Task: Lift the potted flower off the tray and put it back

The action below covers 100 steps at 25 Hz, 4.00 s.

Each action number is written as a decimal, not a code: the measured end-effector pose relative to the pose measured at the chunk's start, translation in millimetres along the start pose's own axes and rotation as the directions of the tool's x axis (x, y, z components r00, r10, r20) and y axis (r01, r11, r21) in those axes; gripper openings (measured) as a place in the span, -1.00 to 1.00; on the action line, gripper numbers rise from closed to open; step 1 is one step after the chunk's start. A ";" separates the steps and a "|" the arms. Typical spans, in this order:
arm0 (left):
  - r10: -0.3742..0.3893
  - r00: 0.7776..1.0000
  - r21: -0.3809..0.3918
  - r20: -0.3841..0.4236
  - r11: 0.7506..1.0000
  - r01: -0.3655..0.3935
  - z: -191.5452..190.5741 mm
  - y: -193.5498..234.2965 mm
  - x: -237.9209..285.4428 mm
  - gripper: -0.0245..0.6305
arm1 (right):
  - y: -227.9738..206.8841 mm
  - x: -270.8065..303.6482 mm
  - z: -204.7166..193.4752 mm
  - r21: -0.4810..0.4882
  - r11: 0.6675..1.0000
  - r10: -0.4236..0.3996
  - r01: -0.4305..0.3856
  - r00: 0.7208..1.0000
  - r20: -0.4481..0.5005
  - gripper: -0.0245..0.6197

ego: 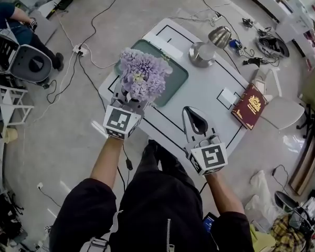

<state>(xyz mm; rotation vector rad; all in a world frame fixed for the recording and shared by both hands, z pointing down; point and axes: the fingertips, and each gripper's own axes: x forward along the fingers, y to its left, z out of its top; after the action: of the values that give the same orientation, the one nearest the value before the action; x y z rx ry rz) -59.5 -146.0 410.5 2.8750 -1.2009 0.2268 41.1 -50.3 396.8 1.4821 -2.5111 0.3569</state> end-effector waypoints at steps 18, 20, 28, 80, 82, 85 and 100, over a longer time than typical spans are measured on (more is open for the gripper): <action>0.053 0.999 -0.046 -0.008 0.998 -0.053 4.3 -49.6 -43.8 -0.22 | -7.0 -4.7 -17.6 -0.004 0.998 0.059 -0.059 0.998 -0.024 -0.90; 0.050 0.999 -0.050 -0.003 0.997 -0.050 6.3 -49.6 -42.7 -0.22 | -7.2 -5.1 -17.3 -0.001 0.998 0.062 -0.062 0.998 -0.026 -0.90; 0.023 0.999 -0.039 0.029 0.999 -0.022 12.8 -55.4 -40.3 -0.22 | -8.5 -7.3 -18.1 0.002 0.998 0.061 -0.061 0.998 -0.028 -0.90; 0.058 0.998 -0.047 0.013 0.997 -0.058 -82.4 72.6 133.1 -0.22 | -86.2 39.9 -60.7 0.104 0.989 -0.088 0.107 0.981 -0.175 -0.90; 0.072 0.997 -0.057 0.015 0.996 -0.071 -87.6 76.1 135.5 -0.22 | -88.3 38.8 -65.1 0.103 0.988 -0.093 0.113 0.978 -0.185 -0.90; 0.079 0.997 -0.057 0.020 0.995 -0.078 -93.3 77.2 137.2 -0.22 | -90.6 37.2 -69.6 0.105 0.987 -0.098 0.120 0.976 -0.194 -0.90; 0.032 0.999 -0.048 0.011 0.998 -0.031 -98.3 69.4 137.5 -0.09 | -82.8 34.5 -73.5 0.097 0.989 -0.092 0.113 0.976 -0.199 -0.90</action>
<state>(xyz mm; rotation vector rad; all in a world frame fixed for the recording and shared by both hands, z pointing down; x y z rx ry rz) -25.8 -284.9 524.3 2.8226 -1.2370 0.1789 101.2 -95.0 485.3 1.5283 -2.2861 0.5977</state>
